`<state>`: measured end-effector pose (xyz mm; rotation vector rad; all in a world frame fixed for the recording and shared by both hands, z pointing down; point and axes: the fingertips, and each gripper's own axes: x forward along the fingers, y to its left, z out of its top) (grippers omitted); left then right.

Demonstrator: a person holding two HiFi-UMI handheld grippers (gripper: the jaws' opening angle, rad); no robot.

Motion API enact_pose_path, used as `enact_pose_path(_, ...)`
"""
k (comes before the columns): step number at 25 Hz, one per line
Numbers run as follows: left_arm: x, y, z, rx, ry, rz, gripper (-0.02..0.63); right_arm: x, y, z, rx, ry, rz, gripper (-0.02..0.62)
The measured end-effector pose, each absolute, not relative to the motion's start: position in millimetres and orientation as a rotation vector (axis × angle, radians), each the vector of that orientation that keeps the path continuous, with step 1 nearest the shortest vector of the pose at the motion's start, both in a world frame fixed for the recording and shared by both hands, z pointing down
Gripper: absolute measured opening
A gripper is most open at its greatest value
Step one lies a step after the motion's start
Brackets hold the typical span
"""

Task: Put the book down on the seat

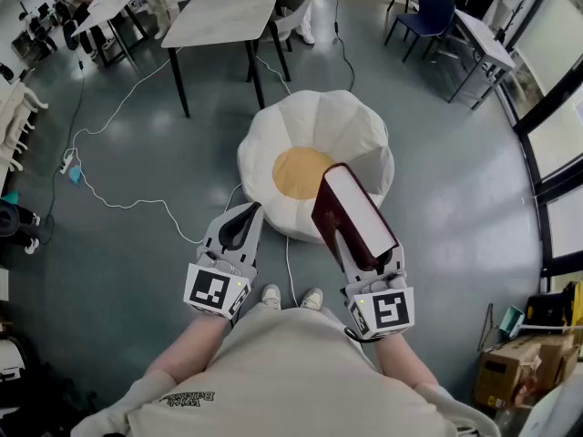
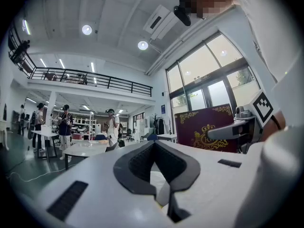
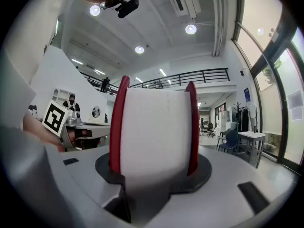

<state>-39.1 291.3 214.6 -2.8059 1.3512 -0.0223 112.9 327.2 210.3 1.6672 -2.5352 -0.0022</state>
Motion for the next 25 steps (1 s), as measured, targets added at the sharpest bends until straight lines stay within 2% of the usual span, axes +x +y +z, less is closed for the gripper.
enact_pose_path(13,-26.7,286.9,231.4,-2.825,1.393,-0.081,0.003,129.9,320.8,216.9,1.666,-2.571,0.055,0.210)
enact_pose_path(25,18.1,284.8,248.6,-2.828,1.459,-0.081,0.003,173.0,318.3,237.5,1.631,-2.592,0.096,0.211)
